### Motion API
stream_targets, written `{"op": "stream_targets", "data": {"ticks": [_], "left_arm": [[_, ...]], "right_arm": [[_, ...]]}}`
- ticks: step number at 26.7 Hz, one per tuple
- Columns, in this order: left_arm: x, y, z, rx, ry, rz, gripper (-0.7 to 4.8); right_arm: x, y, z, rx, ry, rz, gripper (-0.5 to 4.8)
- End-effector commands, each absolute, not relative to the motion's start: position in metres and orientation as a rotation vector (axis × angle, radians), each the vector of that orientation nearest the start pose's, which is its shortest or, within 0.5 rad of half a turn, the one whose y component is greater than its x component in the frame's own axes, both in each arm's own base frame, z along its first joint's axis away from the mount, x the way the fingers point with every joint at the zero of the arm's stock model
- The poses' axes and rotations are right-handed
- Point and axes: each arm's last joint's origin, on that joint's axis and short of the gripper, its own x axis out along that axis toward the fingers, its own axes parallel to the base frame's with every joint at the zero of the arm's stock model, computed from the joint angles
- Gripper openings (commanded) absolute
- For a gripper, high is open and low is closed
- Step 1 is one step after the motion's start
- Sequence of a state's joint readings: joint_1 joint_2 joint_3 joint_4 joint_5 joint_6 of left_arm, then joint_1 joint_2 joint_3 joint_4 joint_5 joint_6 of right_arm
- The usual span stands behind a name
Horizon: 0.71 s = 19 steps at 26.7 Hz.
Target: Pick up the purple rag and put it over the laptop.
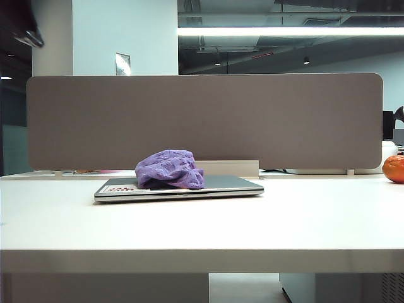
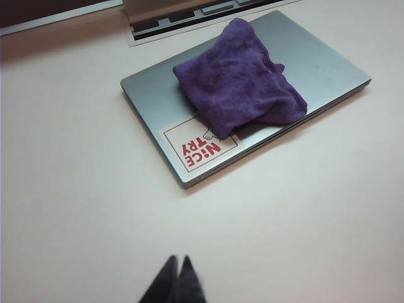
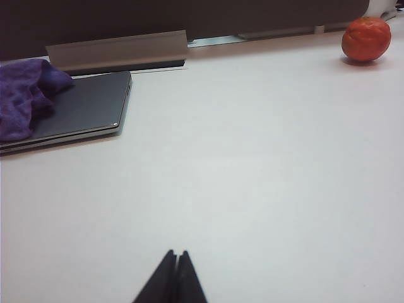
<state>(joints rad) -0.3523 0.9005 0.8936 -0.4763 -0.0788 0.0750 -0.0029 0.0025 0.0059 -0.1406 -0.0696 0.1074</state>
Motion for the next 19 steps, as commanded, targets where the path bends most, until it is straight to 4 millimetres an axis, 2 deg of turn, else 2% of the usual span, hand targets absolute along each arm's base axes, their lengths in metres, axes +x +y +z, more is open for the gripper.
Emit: {"op": "stream_targets", "data": {"ticks": [1, 8, 19], "left_arm": [[0.160, -0.057, 0.322, 0.149, 0.465, -0.285, -0.06], [0.127, -0.045, 0.307, 0.106, 0.405, -0.273, -0.06], [0.091, -0.031, 0.272, 0.011, 0.364, -0.256, -0.06]], "right_arm": [[0.097, 0.002, 0.152, 0.107, 0.130, 0.052, 0.22], [0.097, 0.002, 0.152, 0.107, 0.133, 0.054, 0.22], [0.097, 0.002, 0.152, 0.107, 0.132, 0.054, 0.22]]}}
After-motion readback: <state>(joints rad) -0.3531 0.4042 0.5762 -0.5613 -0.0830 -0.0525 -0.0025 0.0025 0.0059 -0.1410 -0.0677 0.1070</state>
